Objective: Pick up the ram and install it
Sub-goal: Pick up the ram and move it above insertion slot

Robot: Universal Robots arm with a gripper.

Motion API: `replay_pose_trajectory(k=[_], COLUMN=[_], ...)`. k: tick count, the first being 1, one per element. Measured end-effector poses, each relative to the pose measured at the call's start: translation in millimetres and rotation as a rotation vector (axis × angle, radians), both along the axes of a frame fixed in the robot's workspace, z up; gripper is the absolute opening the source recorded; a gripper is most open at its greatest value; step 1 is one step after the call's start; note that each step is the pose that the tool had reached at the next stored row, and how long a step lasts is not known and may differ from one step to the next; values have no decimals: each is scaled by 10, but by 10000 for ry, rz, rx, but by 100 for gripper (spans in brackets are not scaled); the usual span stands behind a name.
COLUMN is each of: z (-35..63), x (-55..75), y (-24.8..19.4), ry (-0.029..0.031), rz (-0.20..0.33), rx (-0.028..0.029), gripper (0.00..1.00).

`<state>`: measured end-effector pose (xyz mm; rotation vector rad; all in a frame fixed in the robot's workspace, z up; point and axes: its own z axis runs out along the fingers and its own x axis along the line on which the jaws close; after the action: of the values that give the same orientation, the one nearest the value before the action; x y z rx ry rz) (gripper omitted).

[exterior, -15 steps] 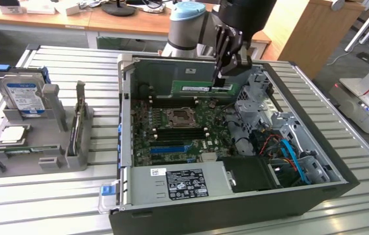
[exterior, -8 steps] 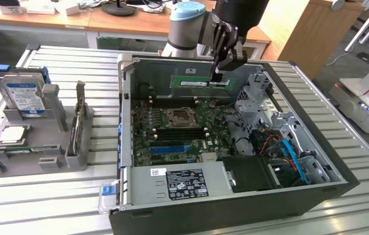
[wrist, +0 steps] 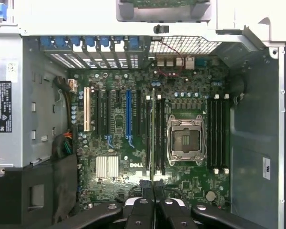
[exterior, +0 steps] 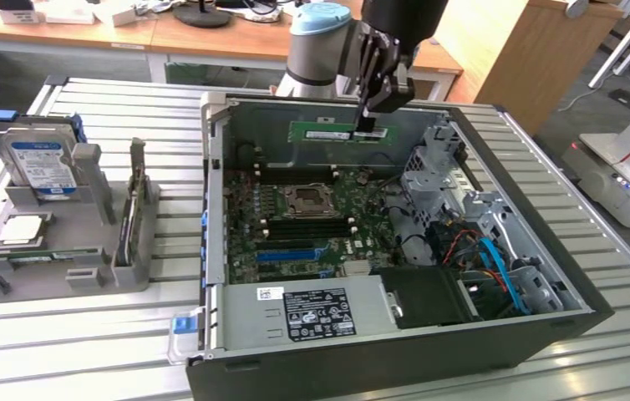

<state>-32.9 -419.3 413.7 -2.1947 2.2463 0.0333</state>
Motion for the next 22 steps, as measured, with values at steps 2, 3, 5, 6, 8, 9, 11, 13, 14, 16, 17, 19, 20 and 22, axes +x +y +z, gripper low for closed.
replay_pose_trajectory(k=[2,3,5,6,8,9,11,13,14,16,17,19,20,22], z=[-2,-3,-3,-3,-3,-8,-29,-63,-82,-116,-134,-168,-186,-223], x=[0,0,0,0,0,0,0,0,0,0,0,-1,0,-1], y=[36,47,50,50,50,51,51,51,51,51,51,50,50,51], ry=[1,1,1,1,0,-1,0,-5,-7,-12,-15,-20,-23,-28], rz=[0,0,1,1,0,0,0,0,0,0,0,0,0,0], rx=[0,-1,0,0,0,3,0,1,0,0,0,0,-1,0], gripper=[12,12,12,12,12,12,12,12,12,12,12,12,12,12])
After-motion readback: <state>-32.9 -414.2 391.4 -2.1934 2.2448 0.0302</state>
